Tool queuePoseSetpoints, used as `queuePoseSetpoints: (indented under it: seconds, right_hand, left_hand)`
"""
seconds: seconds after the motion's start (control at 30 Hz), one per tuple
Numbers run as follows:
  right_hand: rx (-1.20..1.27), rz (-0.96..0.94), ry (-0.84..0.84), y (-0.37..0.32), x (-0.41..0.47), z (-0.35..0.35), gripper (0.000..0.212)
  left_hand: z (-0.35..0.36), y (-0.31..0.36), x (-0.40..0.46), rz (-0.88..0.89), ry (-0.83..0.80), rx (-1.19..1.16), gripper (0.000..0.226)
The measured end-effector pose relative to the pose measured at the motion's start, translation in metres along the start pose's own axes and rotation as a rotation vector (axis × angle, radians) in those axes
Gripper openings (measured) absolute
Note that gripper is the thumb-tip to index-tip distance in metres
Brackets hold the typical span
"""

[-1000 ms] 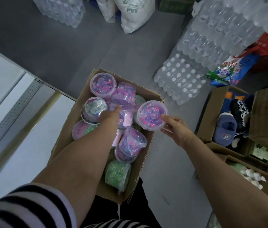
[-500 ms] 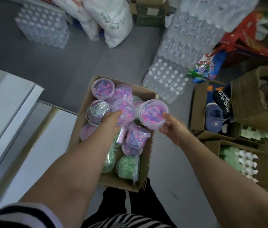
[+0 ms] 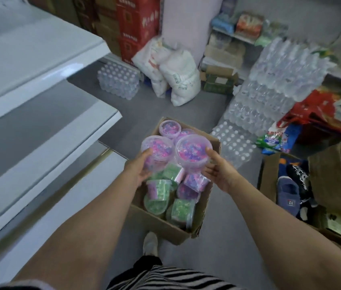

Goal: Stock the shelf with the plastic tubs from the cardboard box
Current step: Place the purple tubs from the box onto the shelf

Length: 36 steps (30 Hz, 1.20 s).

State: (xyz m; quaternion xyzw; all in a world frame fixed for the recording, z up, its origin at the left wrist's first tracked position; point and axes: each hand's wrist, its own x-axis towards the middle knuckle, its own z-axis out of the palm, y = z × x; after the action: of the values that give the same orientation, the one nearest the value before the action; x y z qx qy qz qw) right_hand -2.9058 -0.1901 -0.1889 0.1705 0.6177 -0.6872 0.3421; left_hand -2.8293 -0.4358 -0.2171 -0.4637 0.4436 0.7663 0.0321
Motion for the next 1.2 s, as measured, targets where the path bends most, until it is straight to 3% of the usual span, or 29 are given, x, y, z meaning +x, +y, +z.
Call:
queuePoseSetpoints:
  seconds: [0.1,0.13,0.23,0.33,0.43,0.47,0.53,0.6,0.87,1.1,1.2]
  right_hand:
    - [-0.042,-0.06,-0.083,0.005,-0.032,0.031,0.074]
    - [-0.041,-0.07,-0.118,0.009,-0.045,0.042,0.071]
    - [-0.049,-0.084,-0.207,0.023,-0.086,0.073,0.039]
    - [-0.118,-0.102,-0.329,0.037,-0.123,0.111,0.066]
    - [-0.172,-0.131,-0.447,0.05,-0.167,0.157,0.034]
    - [-0.195,-0.144,-0.478,0.055,-0.18,0.173,0.034]
    - [-0.244,-0.184,-0.557,0.064,-0.21,0.206,0.06]
    - [-0.269,-0.202,-0.625,0.074,-0.238,0.241,0.072]
    - [-0.342,-0.214,-0.858,0.135,-0.34,0.391,0.049]
    - [-0.354,-0.233,-0.966,0.21,-0.413,0.519,0.04]
    - [-0.349,-0.212,-0.966,0.241,-0.436,0.559,0.036]
  left_hand:
    - [-0.043,-0.003,-0.047,0.082,0.021,-0.062,0.067]
    - [-0.058,-0.005,-0.066,0.107,0.032,-0.085,0.065]
    - [-0.102,-0.012,-0.122,0.202,0.078,-0.175,0.054]
    - [-0.148,-0.018,-0.178,0.279,0.148,-0.27,0.049]
    - [-0.201,-0.022,-0.233,0.346,0.217,-0.366,0.049]
    - [-0.22,-0.022,-0.251,0.368,0.242,-0.386,0.051]
    - [-0.259,-0.022,-0.285,0.419,0.297,-0.415,0.056]
    - [-0.295,-0.023,-0.317,0.465,0.334,-0.449,0.058]
    - [-0.438,-0.03,-0.435,0.656,0.501,-0.554,0.038]
    - [-0.599,-0.043,-0.506,0.702,0.703,-0.611,0.047]
    - [-0.661,-0.045,-0.523,0.699,0.735,-0.622,0.065]
